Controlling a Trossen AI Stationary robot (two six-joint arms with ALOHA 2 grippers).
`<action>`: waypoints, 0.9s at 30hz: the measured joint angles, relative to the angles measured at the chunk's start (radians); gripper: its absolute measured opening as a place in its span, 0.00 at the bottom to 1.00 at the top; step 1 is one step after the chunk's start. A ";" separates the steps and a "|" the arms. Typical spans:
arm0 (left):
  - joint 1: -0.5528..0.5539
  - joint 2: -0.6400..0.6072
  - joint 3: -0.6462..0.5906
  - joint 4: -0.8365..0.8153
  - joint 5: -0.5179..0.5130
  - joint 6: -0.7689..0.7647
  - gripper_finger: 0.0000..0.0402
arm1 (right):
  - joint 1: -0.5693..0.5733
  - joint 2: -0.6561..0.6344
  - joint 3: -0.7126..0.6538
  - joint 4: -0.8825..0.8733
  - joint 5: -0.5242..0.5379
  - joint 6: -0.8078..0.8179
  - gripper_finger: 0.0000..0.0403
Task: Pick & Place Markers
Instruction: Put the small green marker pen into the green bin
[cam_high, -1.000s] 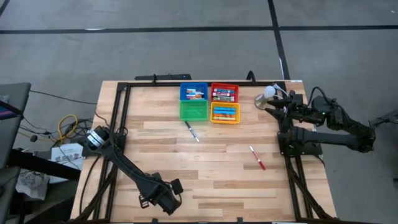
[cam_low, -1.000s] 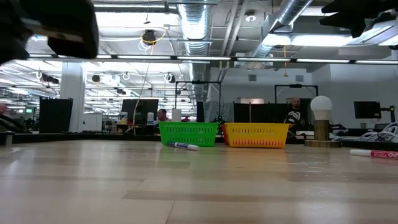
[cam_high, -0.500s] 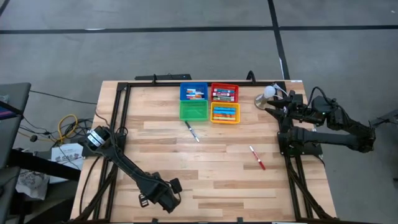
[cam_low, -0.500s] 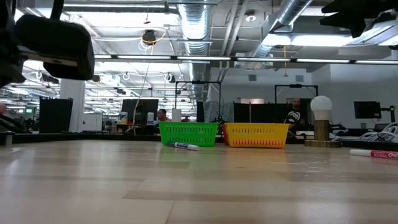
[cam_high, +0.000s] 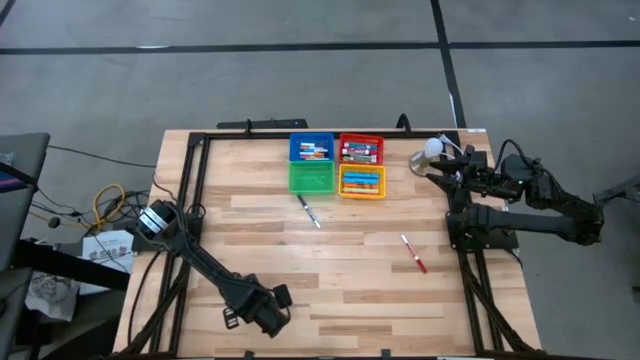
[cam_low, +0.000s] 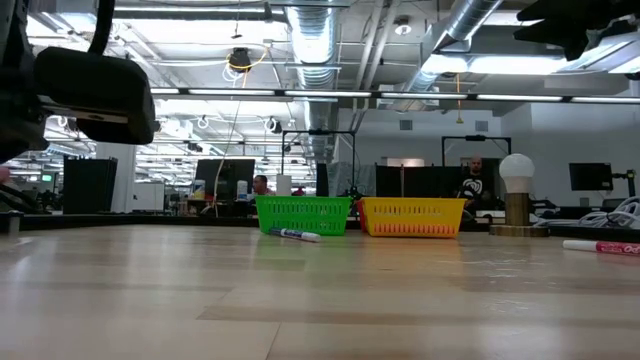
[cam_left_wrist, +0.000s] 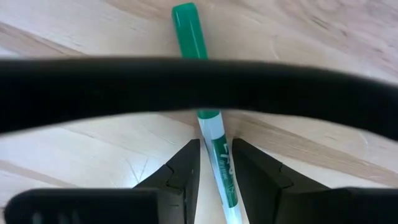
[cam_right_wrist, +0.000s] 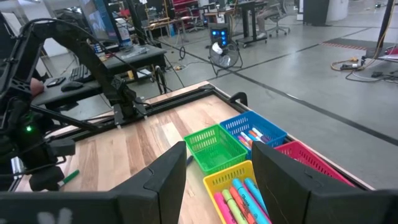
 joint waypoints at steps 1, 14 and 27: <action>0.003 0.000 -0.002 0.000 0.003 0.006 0.24 | 0.000 0.000 0.000 0.000 0.000 0.000 0.42; 0.010 0.004 -0.004 -0.009 -0.003 0.034 0.24 | 0.000 0.000 0.000 0.000 0.000 0.000 0.42; 0.006 0.006 -0.005 -0.017 -0.036 0.037 0.24 | 0.000 0.000 0.000 0.000 0.000 0.032 0.42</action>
